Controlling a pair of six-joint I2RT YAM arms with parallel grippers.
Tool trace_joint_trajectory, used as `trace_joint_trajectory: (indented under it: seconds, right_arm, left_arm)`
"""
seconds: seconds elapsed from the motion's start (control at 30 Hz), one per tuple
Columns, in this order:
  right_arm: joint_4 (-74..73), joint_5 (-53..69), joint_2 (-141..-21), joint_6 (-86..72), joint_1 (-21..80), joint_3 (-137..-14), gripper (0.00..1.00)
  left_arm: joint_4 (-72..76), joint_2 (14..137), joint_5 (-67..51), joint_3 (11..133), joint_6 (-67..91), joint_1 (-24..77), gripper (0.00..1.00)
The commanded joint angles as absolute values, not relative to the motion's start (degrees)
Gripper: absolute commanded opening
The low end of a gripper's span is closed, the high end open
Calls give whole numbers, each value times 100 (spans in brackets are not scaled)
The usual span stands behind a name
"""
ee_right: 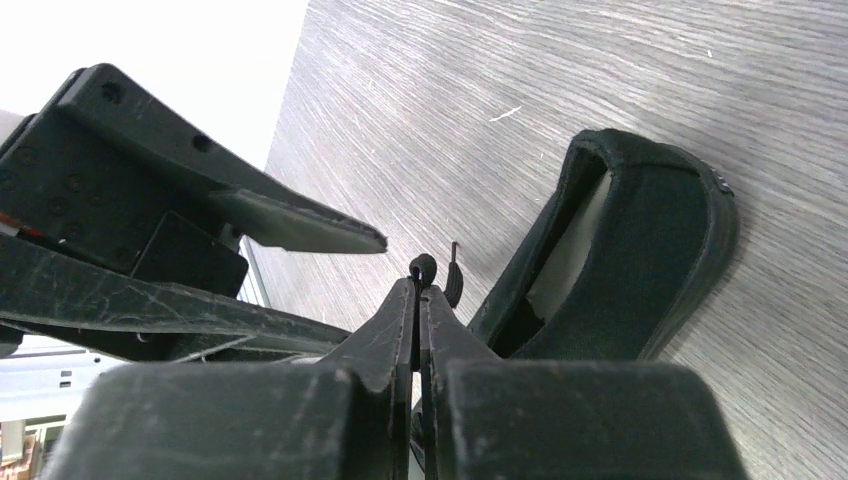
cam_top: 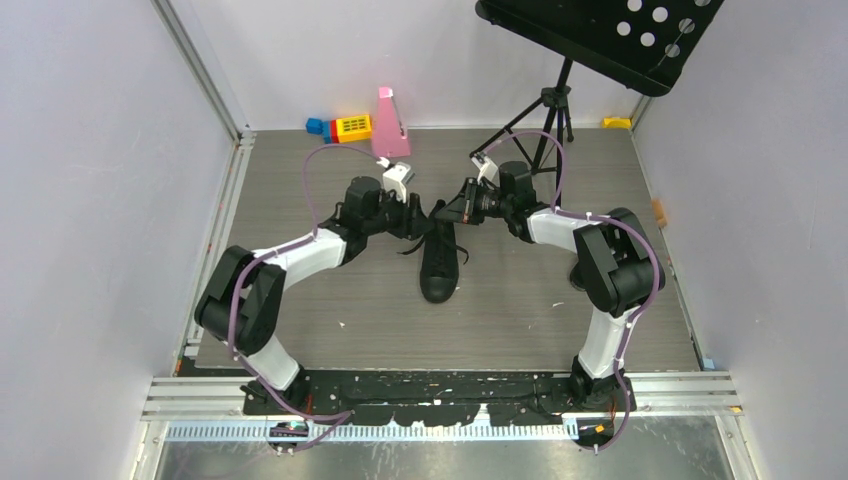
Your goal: Tie the shoes
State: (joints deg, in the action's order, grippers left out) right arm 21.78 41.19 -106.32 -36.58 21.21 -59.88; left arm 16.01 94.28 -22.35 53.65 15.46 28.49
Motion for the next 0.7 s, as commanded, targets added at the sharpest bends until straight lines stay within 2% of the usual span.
trace_joint_trajectory:
  seconds: [0.0, 0.07, 0.37, 0.53, 0.67]
  right_arm:
    - [2365, 4082, -10259, -3577, 2136, -6152, 0]
    - [2357, 4070, -10241, -3582, 2136, -6144, 0]
    - [2391, 4052, -10224, -3621, 2136, -6108, 0]
    - [2386, 4059, -10206, -3635, 2141, -6093, 0]
    - [2391, 4056, -10198, -3639, 2141, -6080, 0]
  left_arm:
    - [1280, 8964, -2033, 5318, 1748, 2848, 41]
    - [1209, 8821, -2237, 5256, 1976, 2855, 36]
    - [1763, 9241, -2830, 5201, 3327, 3006, 34]
    - [1829, 9515, -2777, 5336, 3426, 3014, 39]
    - [1715, 9733, -2786, 5524, 3406, 3015, 35]
